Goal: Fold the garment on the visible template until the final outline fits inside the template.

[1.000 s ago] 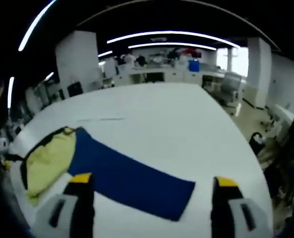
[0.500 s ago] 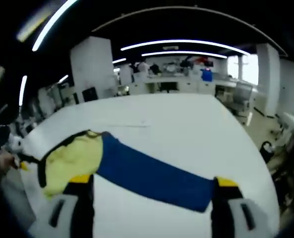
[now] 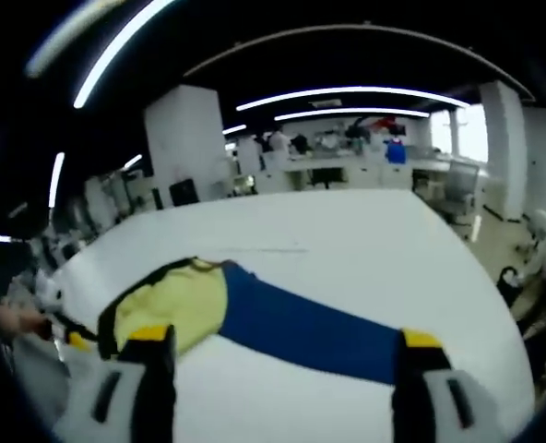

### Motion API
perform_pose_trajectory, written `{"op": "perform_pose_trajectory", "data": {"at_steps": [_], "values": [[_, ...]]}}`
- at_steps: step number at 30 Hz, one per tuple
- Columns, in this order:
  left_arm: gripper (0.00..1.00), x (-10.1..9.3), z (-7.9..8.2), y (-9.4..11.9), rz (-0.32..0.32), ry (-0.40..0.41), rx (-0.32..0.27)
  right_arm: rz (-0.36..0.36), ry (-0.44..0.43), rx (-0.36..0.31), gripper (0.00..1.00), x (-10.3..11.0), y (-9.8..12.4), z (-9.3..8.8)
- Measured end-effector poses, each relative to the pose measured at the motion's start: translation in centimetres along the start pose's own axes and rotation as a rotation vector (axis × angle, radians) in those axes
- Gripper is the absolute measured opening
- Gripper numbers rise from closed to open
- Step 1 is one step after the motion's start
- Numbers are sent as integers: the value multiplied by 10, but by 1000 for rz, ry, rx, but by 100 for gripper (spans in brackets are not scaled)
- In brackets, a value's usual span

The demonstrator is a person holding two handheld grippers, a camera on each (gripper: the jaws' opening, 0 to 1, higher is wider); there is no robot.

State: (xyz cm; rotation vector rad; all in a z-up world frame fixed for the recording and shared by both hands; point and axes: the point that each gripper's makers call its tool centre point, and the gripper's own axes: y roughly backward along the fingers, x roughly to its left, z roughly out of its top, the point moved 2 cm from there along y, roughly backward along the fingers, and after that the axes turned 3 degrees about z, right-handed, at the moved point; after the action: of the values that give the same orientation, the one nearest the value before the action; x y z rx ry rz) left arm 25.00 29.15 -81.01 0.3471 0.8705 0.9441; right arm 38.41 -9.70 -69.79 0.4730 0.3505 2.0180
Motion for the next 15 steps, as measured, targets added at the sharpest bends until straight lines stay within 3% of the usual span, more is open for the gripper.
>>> {"op": "perform_pose_trajectory", "data": {"at_steps": [8,15], "values": [[27,3,-8,-12,27,21,15,22,-10,-28,99,13,10,3],[0,9,-7,-14,27,99,15,49,-15,-16,99,27,10,-6]]}}
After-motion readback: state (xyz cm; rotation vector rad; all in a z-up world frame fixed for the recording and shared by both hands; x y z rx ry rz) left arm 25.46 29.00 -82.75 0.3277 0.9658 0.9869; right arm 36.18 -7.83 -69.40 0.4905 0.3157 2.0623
